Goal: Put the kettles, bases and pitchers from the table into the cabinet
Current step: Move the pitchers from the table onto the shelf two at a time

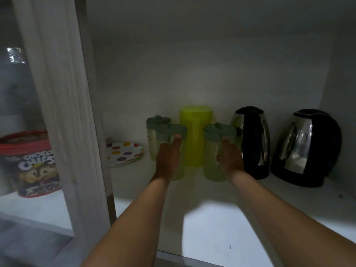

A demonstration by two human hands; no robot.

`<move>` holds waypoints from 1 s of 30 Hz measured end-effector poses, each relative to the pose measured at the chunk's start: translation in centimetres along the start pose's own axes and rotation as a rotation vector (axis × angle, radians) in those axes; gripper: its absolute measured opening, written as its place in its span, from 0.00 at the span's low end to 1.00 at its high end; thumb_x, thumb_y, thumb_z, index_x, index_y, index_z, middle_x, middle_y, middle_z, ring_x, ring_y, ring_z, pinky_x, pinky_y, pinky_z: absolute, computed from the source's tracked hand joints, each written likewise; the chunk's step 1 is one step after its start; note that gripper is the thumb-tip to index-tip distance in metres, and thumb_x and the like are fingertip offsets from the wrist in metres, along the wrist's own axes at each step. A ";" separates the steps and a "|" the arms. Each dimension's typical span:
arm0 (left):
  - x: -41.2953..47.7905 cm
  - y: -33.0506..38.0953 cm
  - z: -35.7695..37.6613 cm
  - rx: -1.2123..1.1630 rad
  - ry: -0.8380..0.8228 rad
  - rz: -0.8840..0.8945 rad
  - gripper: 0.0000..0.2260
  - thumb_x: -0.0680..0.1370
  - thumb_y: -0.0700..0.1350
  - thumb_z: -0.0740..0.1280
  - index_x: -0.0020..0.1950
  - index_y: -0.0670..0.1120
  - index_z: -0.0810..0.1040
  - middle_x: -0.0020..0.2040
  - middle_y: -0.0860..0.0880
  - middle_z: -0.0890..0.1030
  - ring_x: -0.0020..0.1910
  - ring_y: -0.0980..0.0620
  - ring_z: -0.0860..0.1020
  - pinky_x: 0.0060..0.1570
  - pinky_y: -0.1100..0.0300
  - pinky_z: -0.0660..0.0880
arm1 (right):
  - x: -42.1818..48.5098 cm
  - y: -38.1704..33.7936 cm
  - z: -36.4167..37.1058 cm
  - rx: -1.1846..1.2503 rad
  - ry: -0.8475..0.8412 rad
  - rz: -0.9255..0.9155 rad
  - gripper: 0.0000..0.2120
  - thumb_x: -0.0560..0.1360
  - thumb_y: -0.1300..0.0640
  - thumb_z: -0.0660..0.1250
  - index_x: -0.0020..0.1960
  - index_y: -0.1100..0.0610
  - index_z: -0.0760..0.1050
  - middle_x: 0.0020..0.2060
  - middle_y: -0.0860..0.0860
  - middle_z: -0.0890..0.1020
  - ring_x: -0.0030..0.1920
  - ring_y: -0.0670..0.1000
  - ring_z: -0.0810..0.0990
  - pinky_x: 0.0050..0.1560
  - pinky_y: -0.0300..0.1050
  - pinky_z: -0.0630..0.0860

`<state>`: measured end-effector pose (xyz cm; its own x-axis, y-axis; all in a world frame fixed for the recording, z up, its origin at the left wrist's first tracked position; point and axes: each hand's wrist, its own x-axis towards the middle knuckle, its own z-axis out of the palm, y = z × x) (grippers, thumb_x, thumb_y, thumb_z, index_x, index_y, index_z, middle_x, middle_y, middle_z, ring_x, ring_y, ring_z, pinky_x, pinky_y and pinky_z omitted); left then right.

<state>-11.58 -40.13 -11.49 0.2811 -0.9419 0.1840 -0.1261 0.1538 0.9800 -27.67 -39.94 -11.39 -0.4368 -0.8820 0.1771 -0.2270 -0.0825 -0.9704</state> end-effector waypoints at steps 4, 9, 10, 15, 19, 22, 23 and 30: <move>-1.2 0.4 -0.7 0.147 -0.024 -0.059 0.39 0.73 0.69 0.64 0.71 0.38 0.71 0.66 0.39 0.77 0.62 0.39 0.77 0.56 0.52 0.74 | -0.7 -0.3 -0.8 -0.016 -0.025 0.051 0.33 0.80 0.37 0.56 0.72 0.63 0.67 0.71 0.63 0.71 0.70 0.63 0.72 0.62 0.50 0.68; -4.3 1.8 -1.3 0.501 -0.057 -0.162 0.43 0.76 0.67 0.60 0.79 0.38 0.53 0.78 0.38 0.61 0.74 0.39 0.66 0.69 0.49 0.69 | -2.8 0.1 -2.3 -0.093 0.097 0.100 0.38 0.79 0.37 0.58 0.77 0.63 0.57 0.72 0.66 0.68 0.69 0.66 0.71 0.65 0.56 0.70; -5.1 2.1 -1.4 0.541 -0.048 -0.167 0.42 0.77 0.67 0.60 0.79 0.39 0.54 0.78 0.38 0.61 0.73 0.39 0.66 0.69 0.49 0.69 | -3.6 0.2 -2.8 -0.093 0.116 0.102 0.37 0.79 0.37 0.59 0.76 0.62 0.57 0.72 0.66 0.68 0.69 0.67 0.71 0.65 0.56 0.69; -11.3 3.4 -2.8 0.723 0.025 0.041 0.23 0.82 0.58 0.58 0.61 0.38 0.71 0.64 0.38 0.76 0.58 0.40 0.75 0.53 0.53 0.71 | -9.0 -0.3 -5.4 -0.242 0.112 -0.051 0.28 0.79 0.40 0.60 0.71 0.58 0.67 0.68 0.66 0.70 0.70 0.66 0.68 0.67 0.58 0.66; -17.5 4.3 -5.0 0.714 0.135 0.151 0.25 0.82 0.55 0.59 0.71 0.38 0.68 0.70 0.37 0.70 0.68 0.40 0.70 0.66 0.49 0.68 | -14.6 -1.2 -6.3 -0.303 -0.006 -0.223 0.25 0.81 0.41 0.56 0.72 0.53 0.68 0.70 0.61 0.70 0.70 0.63 0.68 0.67 0.56 0.65; -21.9 4.8 -8.0 0.781 0.206 0.220 0.23 0.82 0.54 0.58 0.70 0.39 0.69 0.69 0.39 0.70 0.67 0.40 0.71 0.67 0.48 0.67 | -19.4 -1.9 -5.7 -0.331 -0.108 -0.337 0.25 0.82 0.40 0.54 0.74 0.50 0.66 0.72 0.57 0.69 0.70 0.60 0.69 0.67 0.56 0.66; -23.3 5.1 -9.3 0.790 0.237 0.246 0.22 0.82 0.54 0.58 0.69 0.39 0.70 0.67 0.39 0.71 0.65 0.41 0.72 0.66 0.48 0.68 | -21.0 -2.2 -5.3 -0.329 -0.146 -0.369 0.25 0.82 0.40 0.53 0.75 0.49 0.66 0.73 0.57 0.69 0.71 0.60 0.68 0.68 0.57 0.67; -32.8 5.6 -22.8 0.917 0.471 0.220 0.19 0.81 0.53 0.61 0.65 0.41 0.72 0.64 0.39 0.71 0.61 0.39 0.73 0.61 0.46 0.71 | -34.5 -5.7 -1.0 -0.289 -0.441 -0.534 0.22 0.82 0.41 0.53 0.72 0.48 0.68 0.72 0.56 0.69 0.70 0.62 0.68 0.68 0.58 0.68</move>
<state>0.17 -1.59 -10.28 0.4810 -0.6790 0.5546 -0.8352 -0.1626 0.5253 -12.17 -8.62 -11.81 0.1720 -0.8655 0.4705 -0.5562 -0.4795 -0.6788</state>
